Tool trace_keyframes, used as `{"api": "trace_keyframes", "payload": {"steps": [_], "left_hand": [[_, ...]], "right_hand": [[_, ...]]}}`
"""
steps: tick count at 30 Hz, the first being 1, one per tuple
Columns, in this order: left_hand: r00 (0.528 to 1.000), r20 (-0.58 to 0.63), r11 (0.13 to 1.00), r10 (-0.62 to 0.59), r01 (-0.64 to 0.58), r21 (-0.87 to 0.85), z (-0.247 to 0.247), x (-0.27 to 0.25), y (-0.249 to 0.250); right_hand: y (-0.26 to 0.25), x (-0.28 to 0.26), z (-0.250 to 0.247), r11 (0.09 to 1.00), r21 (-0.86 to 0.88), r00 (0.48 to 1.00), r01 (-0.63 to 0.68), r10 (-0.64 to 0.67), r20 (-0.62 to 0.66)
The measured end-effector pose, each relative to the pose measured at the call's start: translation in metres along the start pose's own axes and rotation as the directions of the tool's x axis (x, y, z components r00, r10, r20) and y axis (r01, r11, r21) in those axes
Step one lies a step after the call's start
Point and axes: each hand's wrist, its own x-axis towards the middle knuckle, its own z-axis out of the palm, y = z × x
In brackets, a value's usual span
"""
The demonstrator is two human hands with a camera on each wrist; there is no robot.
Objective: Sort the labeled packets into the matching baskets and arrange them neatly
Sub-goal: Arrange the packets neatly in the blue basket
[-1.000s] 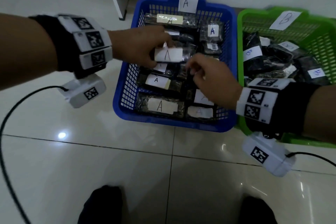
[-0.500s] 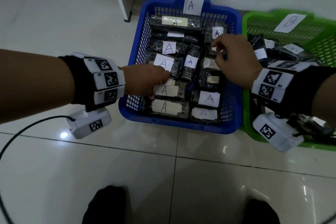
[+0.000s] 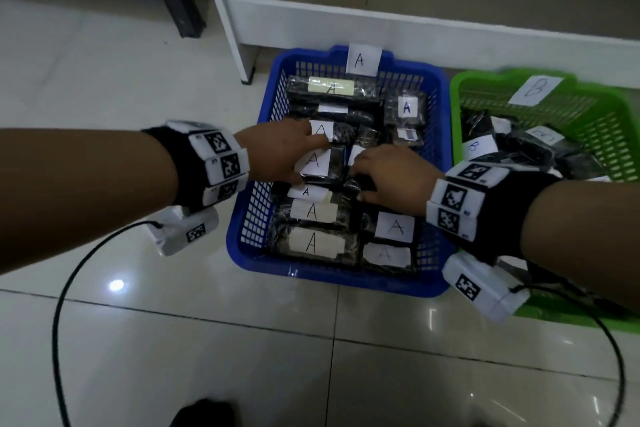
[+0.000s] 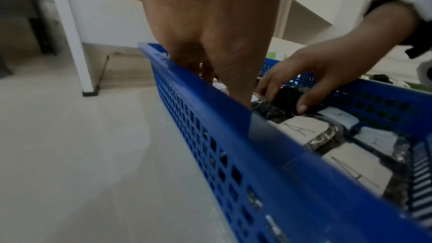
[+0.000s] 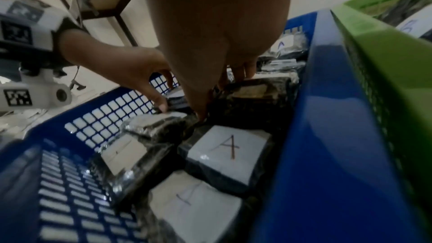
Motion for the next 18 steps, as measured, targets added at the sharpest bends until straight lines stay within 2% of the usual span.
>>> {"api": "trace_keyframes", "payload": {"steps": [4,9,13,18], "left_hand": [[0.999,-0.028,0.997,-0.024,0.022,-0.08,0.007,0.001,0.0],[0.999,-0.032,0.996,-0.017,0.014,-0.087,0.008,0.001,-0.001],[0.997,-0.068,0.985,-0.031,0.019,-0.17,0.008,0.0,-0.001],[0.995,-0.096,0.991,-0.003,-0.01,-0.131,0.011,-0.002,-0.004]], "right_hand": [[0.001,-0.002,0.015,0.998,-0.055,1.0,-0.002,0.002,0.0],[0.001,-0.003,0.017,0.996,-0.093,0.999,-0.007,0.003,-0.038],[0.003,-0.005,0.019,0.998,0.029,0.997,-0.047,0.048,-0.054],[-0.001,-0.003,0.017,0.998,0.001,0.998,-0.057,0.057,-0.025]]}}
